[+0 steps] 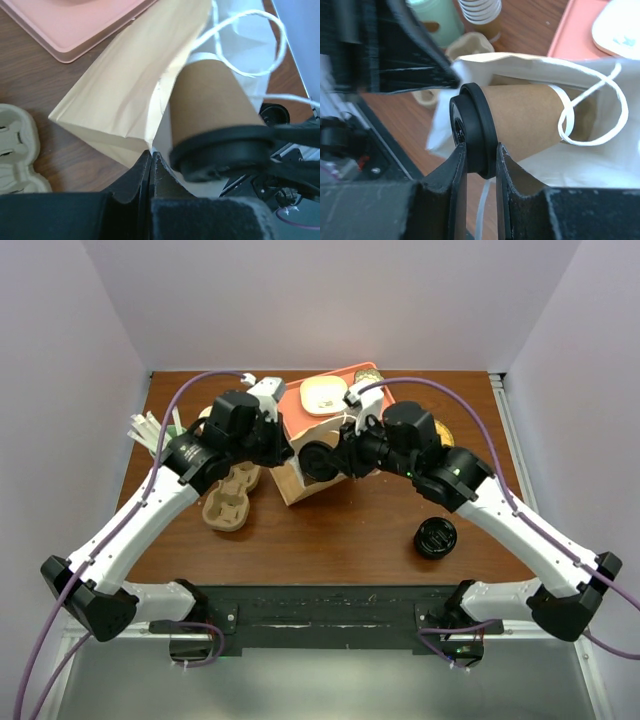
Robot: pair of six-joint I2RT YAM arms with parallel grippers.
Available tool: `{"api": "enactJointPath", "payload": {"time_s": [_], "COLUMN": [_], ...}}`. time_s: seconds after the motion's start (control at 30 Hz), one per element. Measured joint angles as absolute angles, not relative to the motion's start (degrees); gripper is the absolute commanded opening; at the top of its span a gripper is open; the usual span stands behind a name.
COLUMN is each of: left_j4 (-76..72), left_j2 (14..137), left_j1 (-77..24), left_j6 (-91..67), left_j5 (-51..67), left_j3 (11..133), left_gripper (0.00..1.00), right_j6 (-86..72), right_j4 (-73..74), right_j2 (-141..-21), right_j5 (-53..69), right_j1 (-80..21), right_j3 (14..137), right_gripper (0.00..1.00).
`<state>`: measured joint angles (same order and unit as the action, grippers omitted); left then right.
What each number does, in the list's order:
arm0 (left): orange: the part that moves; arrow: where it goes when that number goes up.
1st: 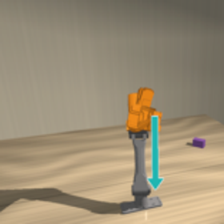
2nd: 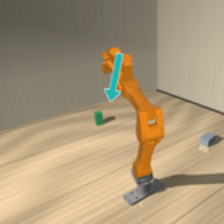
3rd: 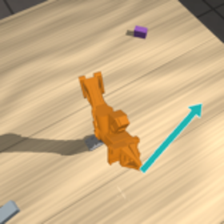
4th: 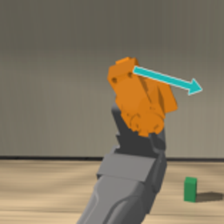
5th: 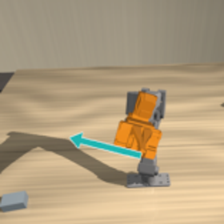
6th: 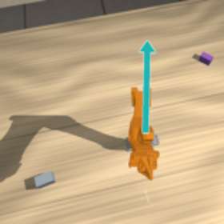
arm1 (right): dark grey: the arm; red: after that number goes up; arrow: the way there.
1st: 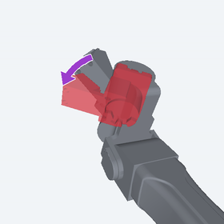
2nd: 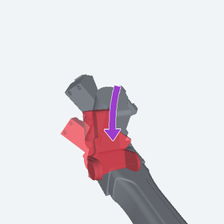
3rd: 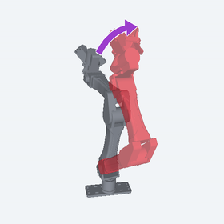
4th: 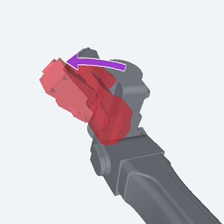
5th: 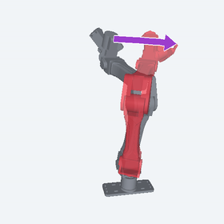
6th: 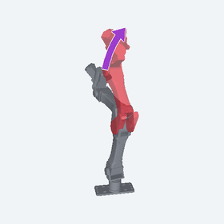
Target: Pack the takeout coffee
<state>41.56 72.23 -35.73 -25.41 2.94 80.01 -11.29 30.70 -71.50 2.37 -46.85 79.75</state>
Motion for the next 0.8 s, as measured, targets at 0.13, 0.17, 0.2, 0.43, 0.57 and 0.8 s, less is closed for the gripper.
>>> {"api": "enactJointPath", "payload": {"time_s": [0.13,0.17,0.2,0.43,0.57,0.8], "left_j4": [43.1,43.4,43.5,45.3,46.1,51.9], "left_j2": [72.8,72.8,72.8,72.8,72.7,72.8], "left_j1": [-33.6,-33.3,-33.1,-32.1,-30.4,-29.6], "left_j6": [-25.3,-25.3,-25.3,-25.3,-25.3,-25.2], "left_j5": [3.4,3.7,4.1,5.8,7.0,9.2], "left_j3": [80.6,80.6,80.6,80.6,80.6,82.5], "left_gripper": [0.00,0.00,0.00,0.00,0.00,0.00], "right_j6": [-15.1,-16.0,-16.9,-24.3,-26.4,-26.2], "right_j4": [32.2,32.4,32.4,29.7,26.8,25.3], "right_j2": [-70.8,-70.5,-70.4,-67.3,-65.9,-66.9], "right_j5": [3.4,3.6,3.7,0.1,-5.4,-12.4], "right_j1": [-46.8,-46.8,-46.8,-46.3,-45.5,-38.5], "right_j3": [84.4,85.8,86.9,89.8,89.9,91.7], "right_gripper": [0.00,0.00,0.00,0.00,0.00,0.00]}}
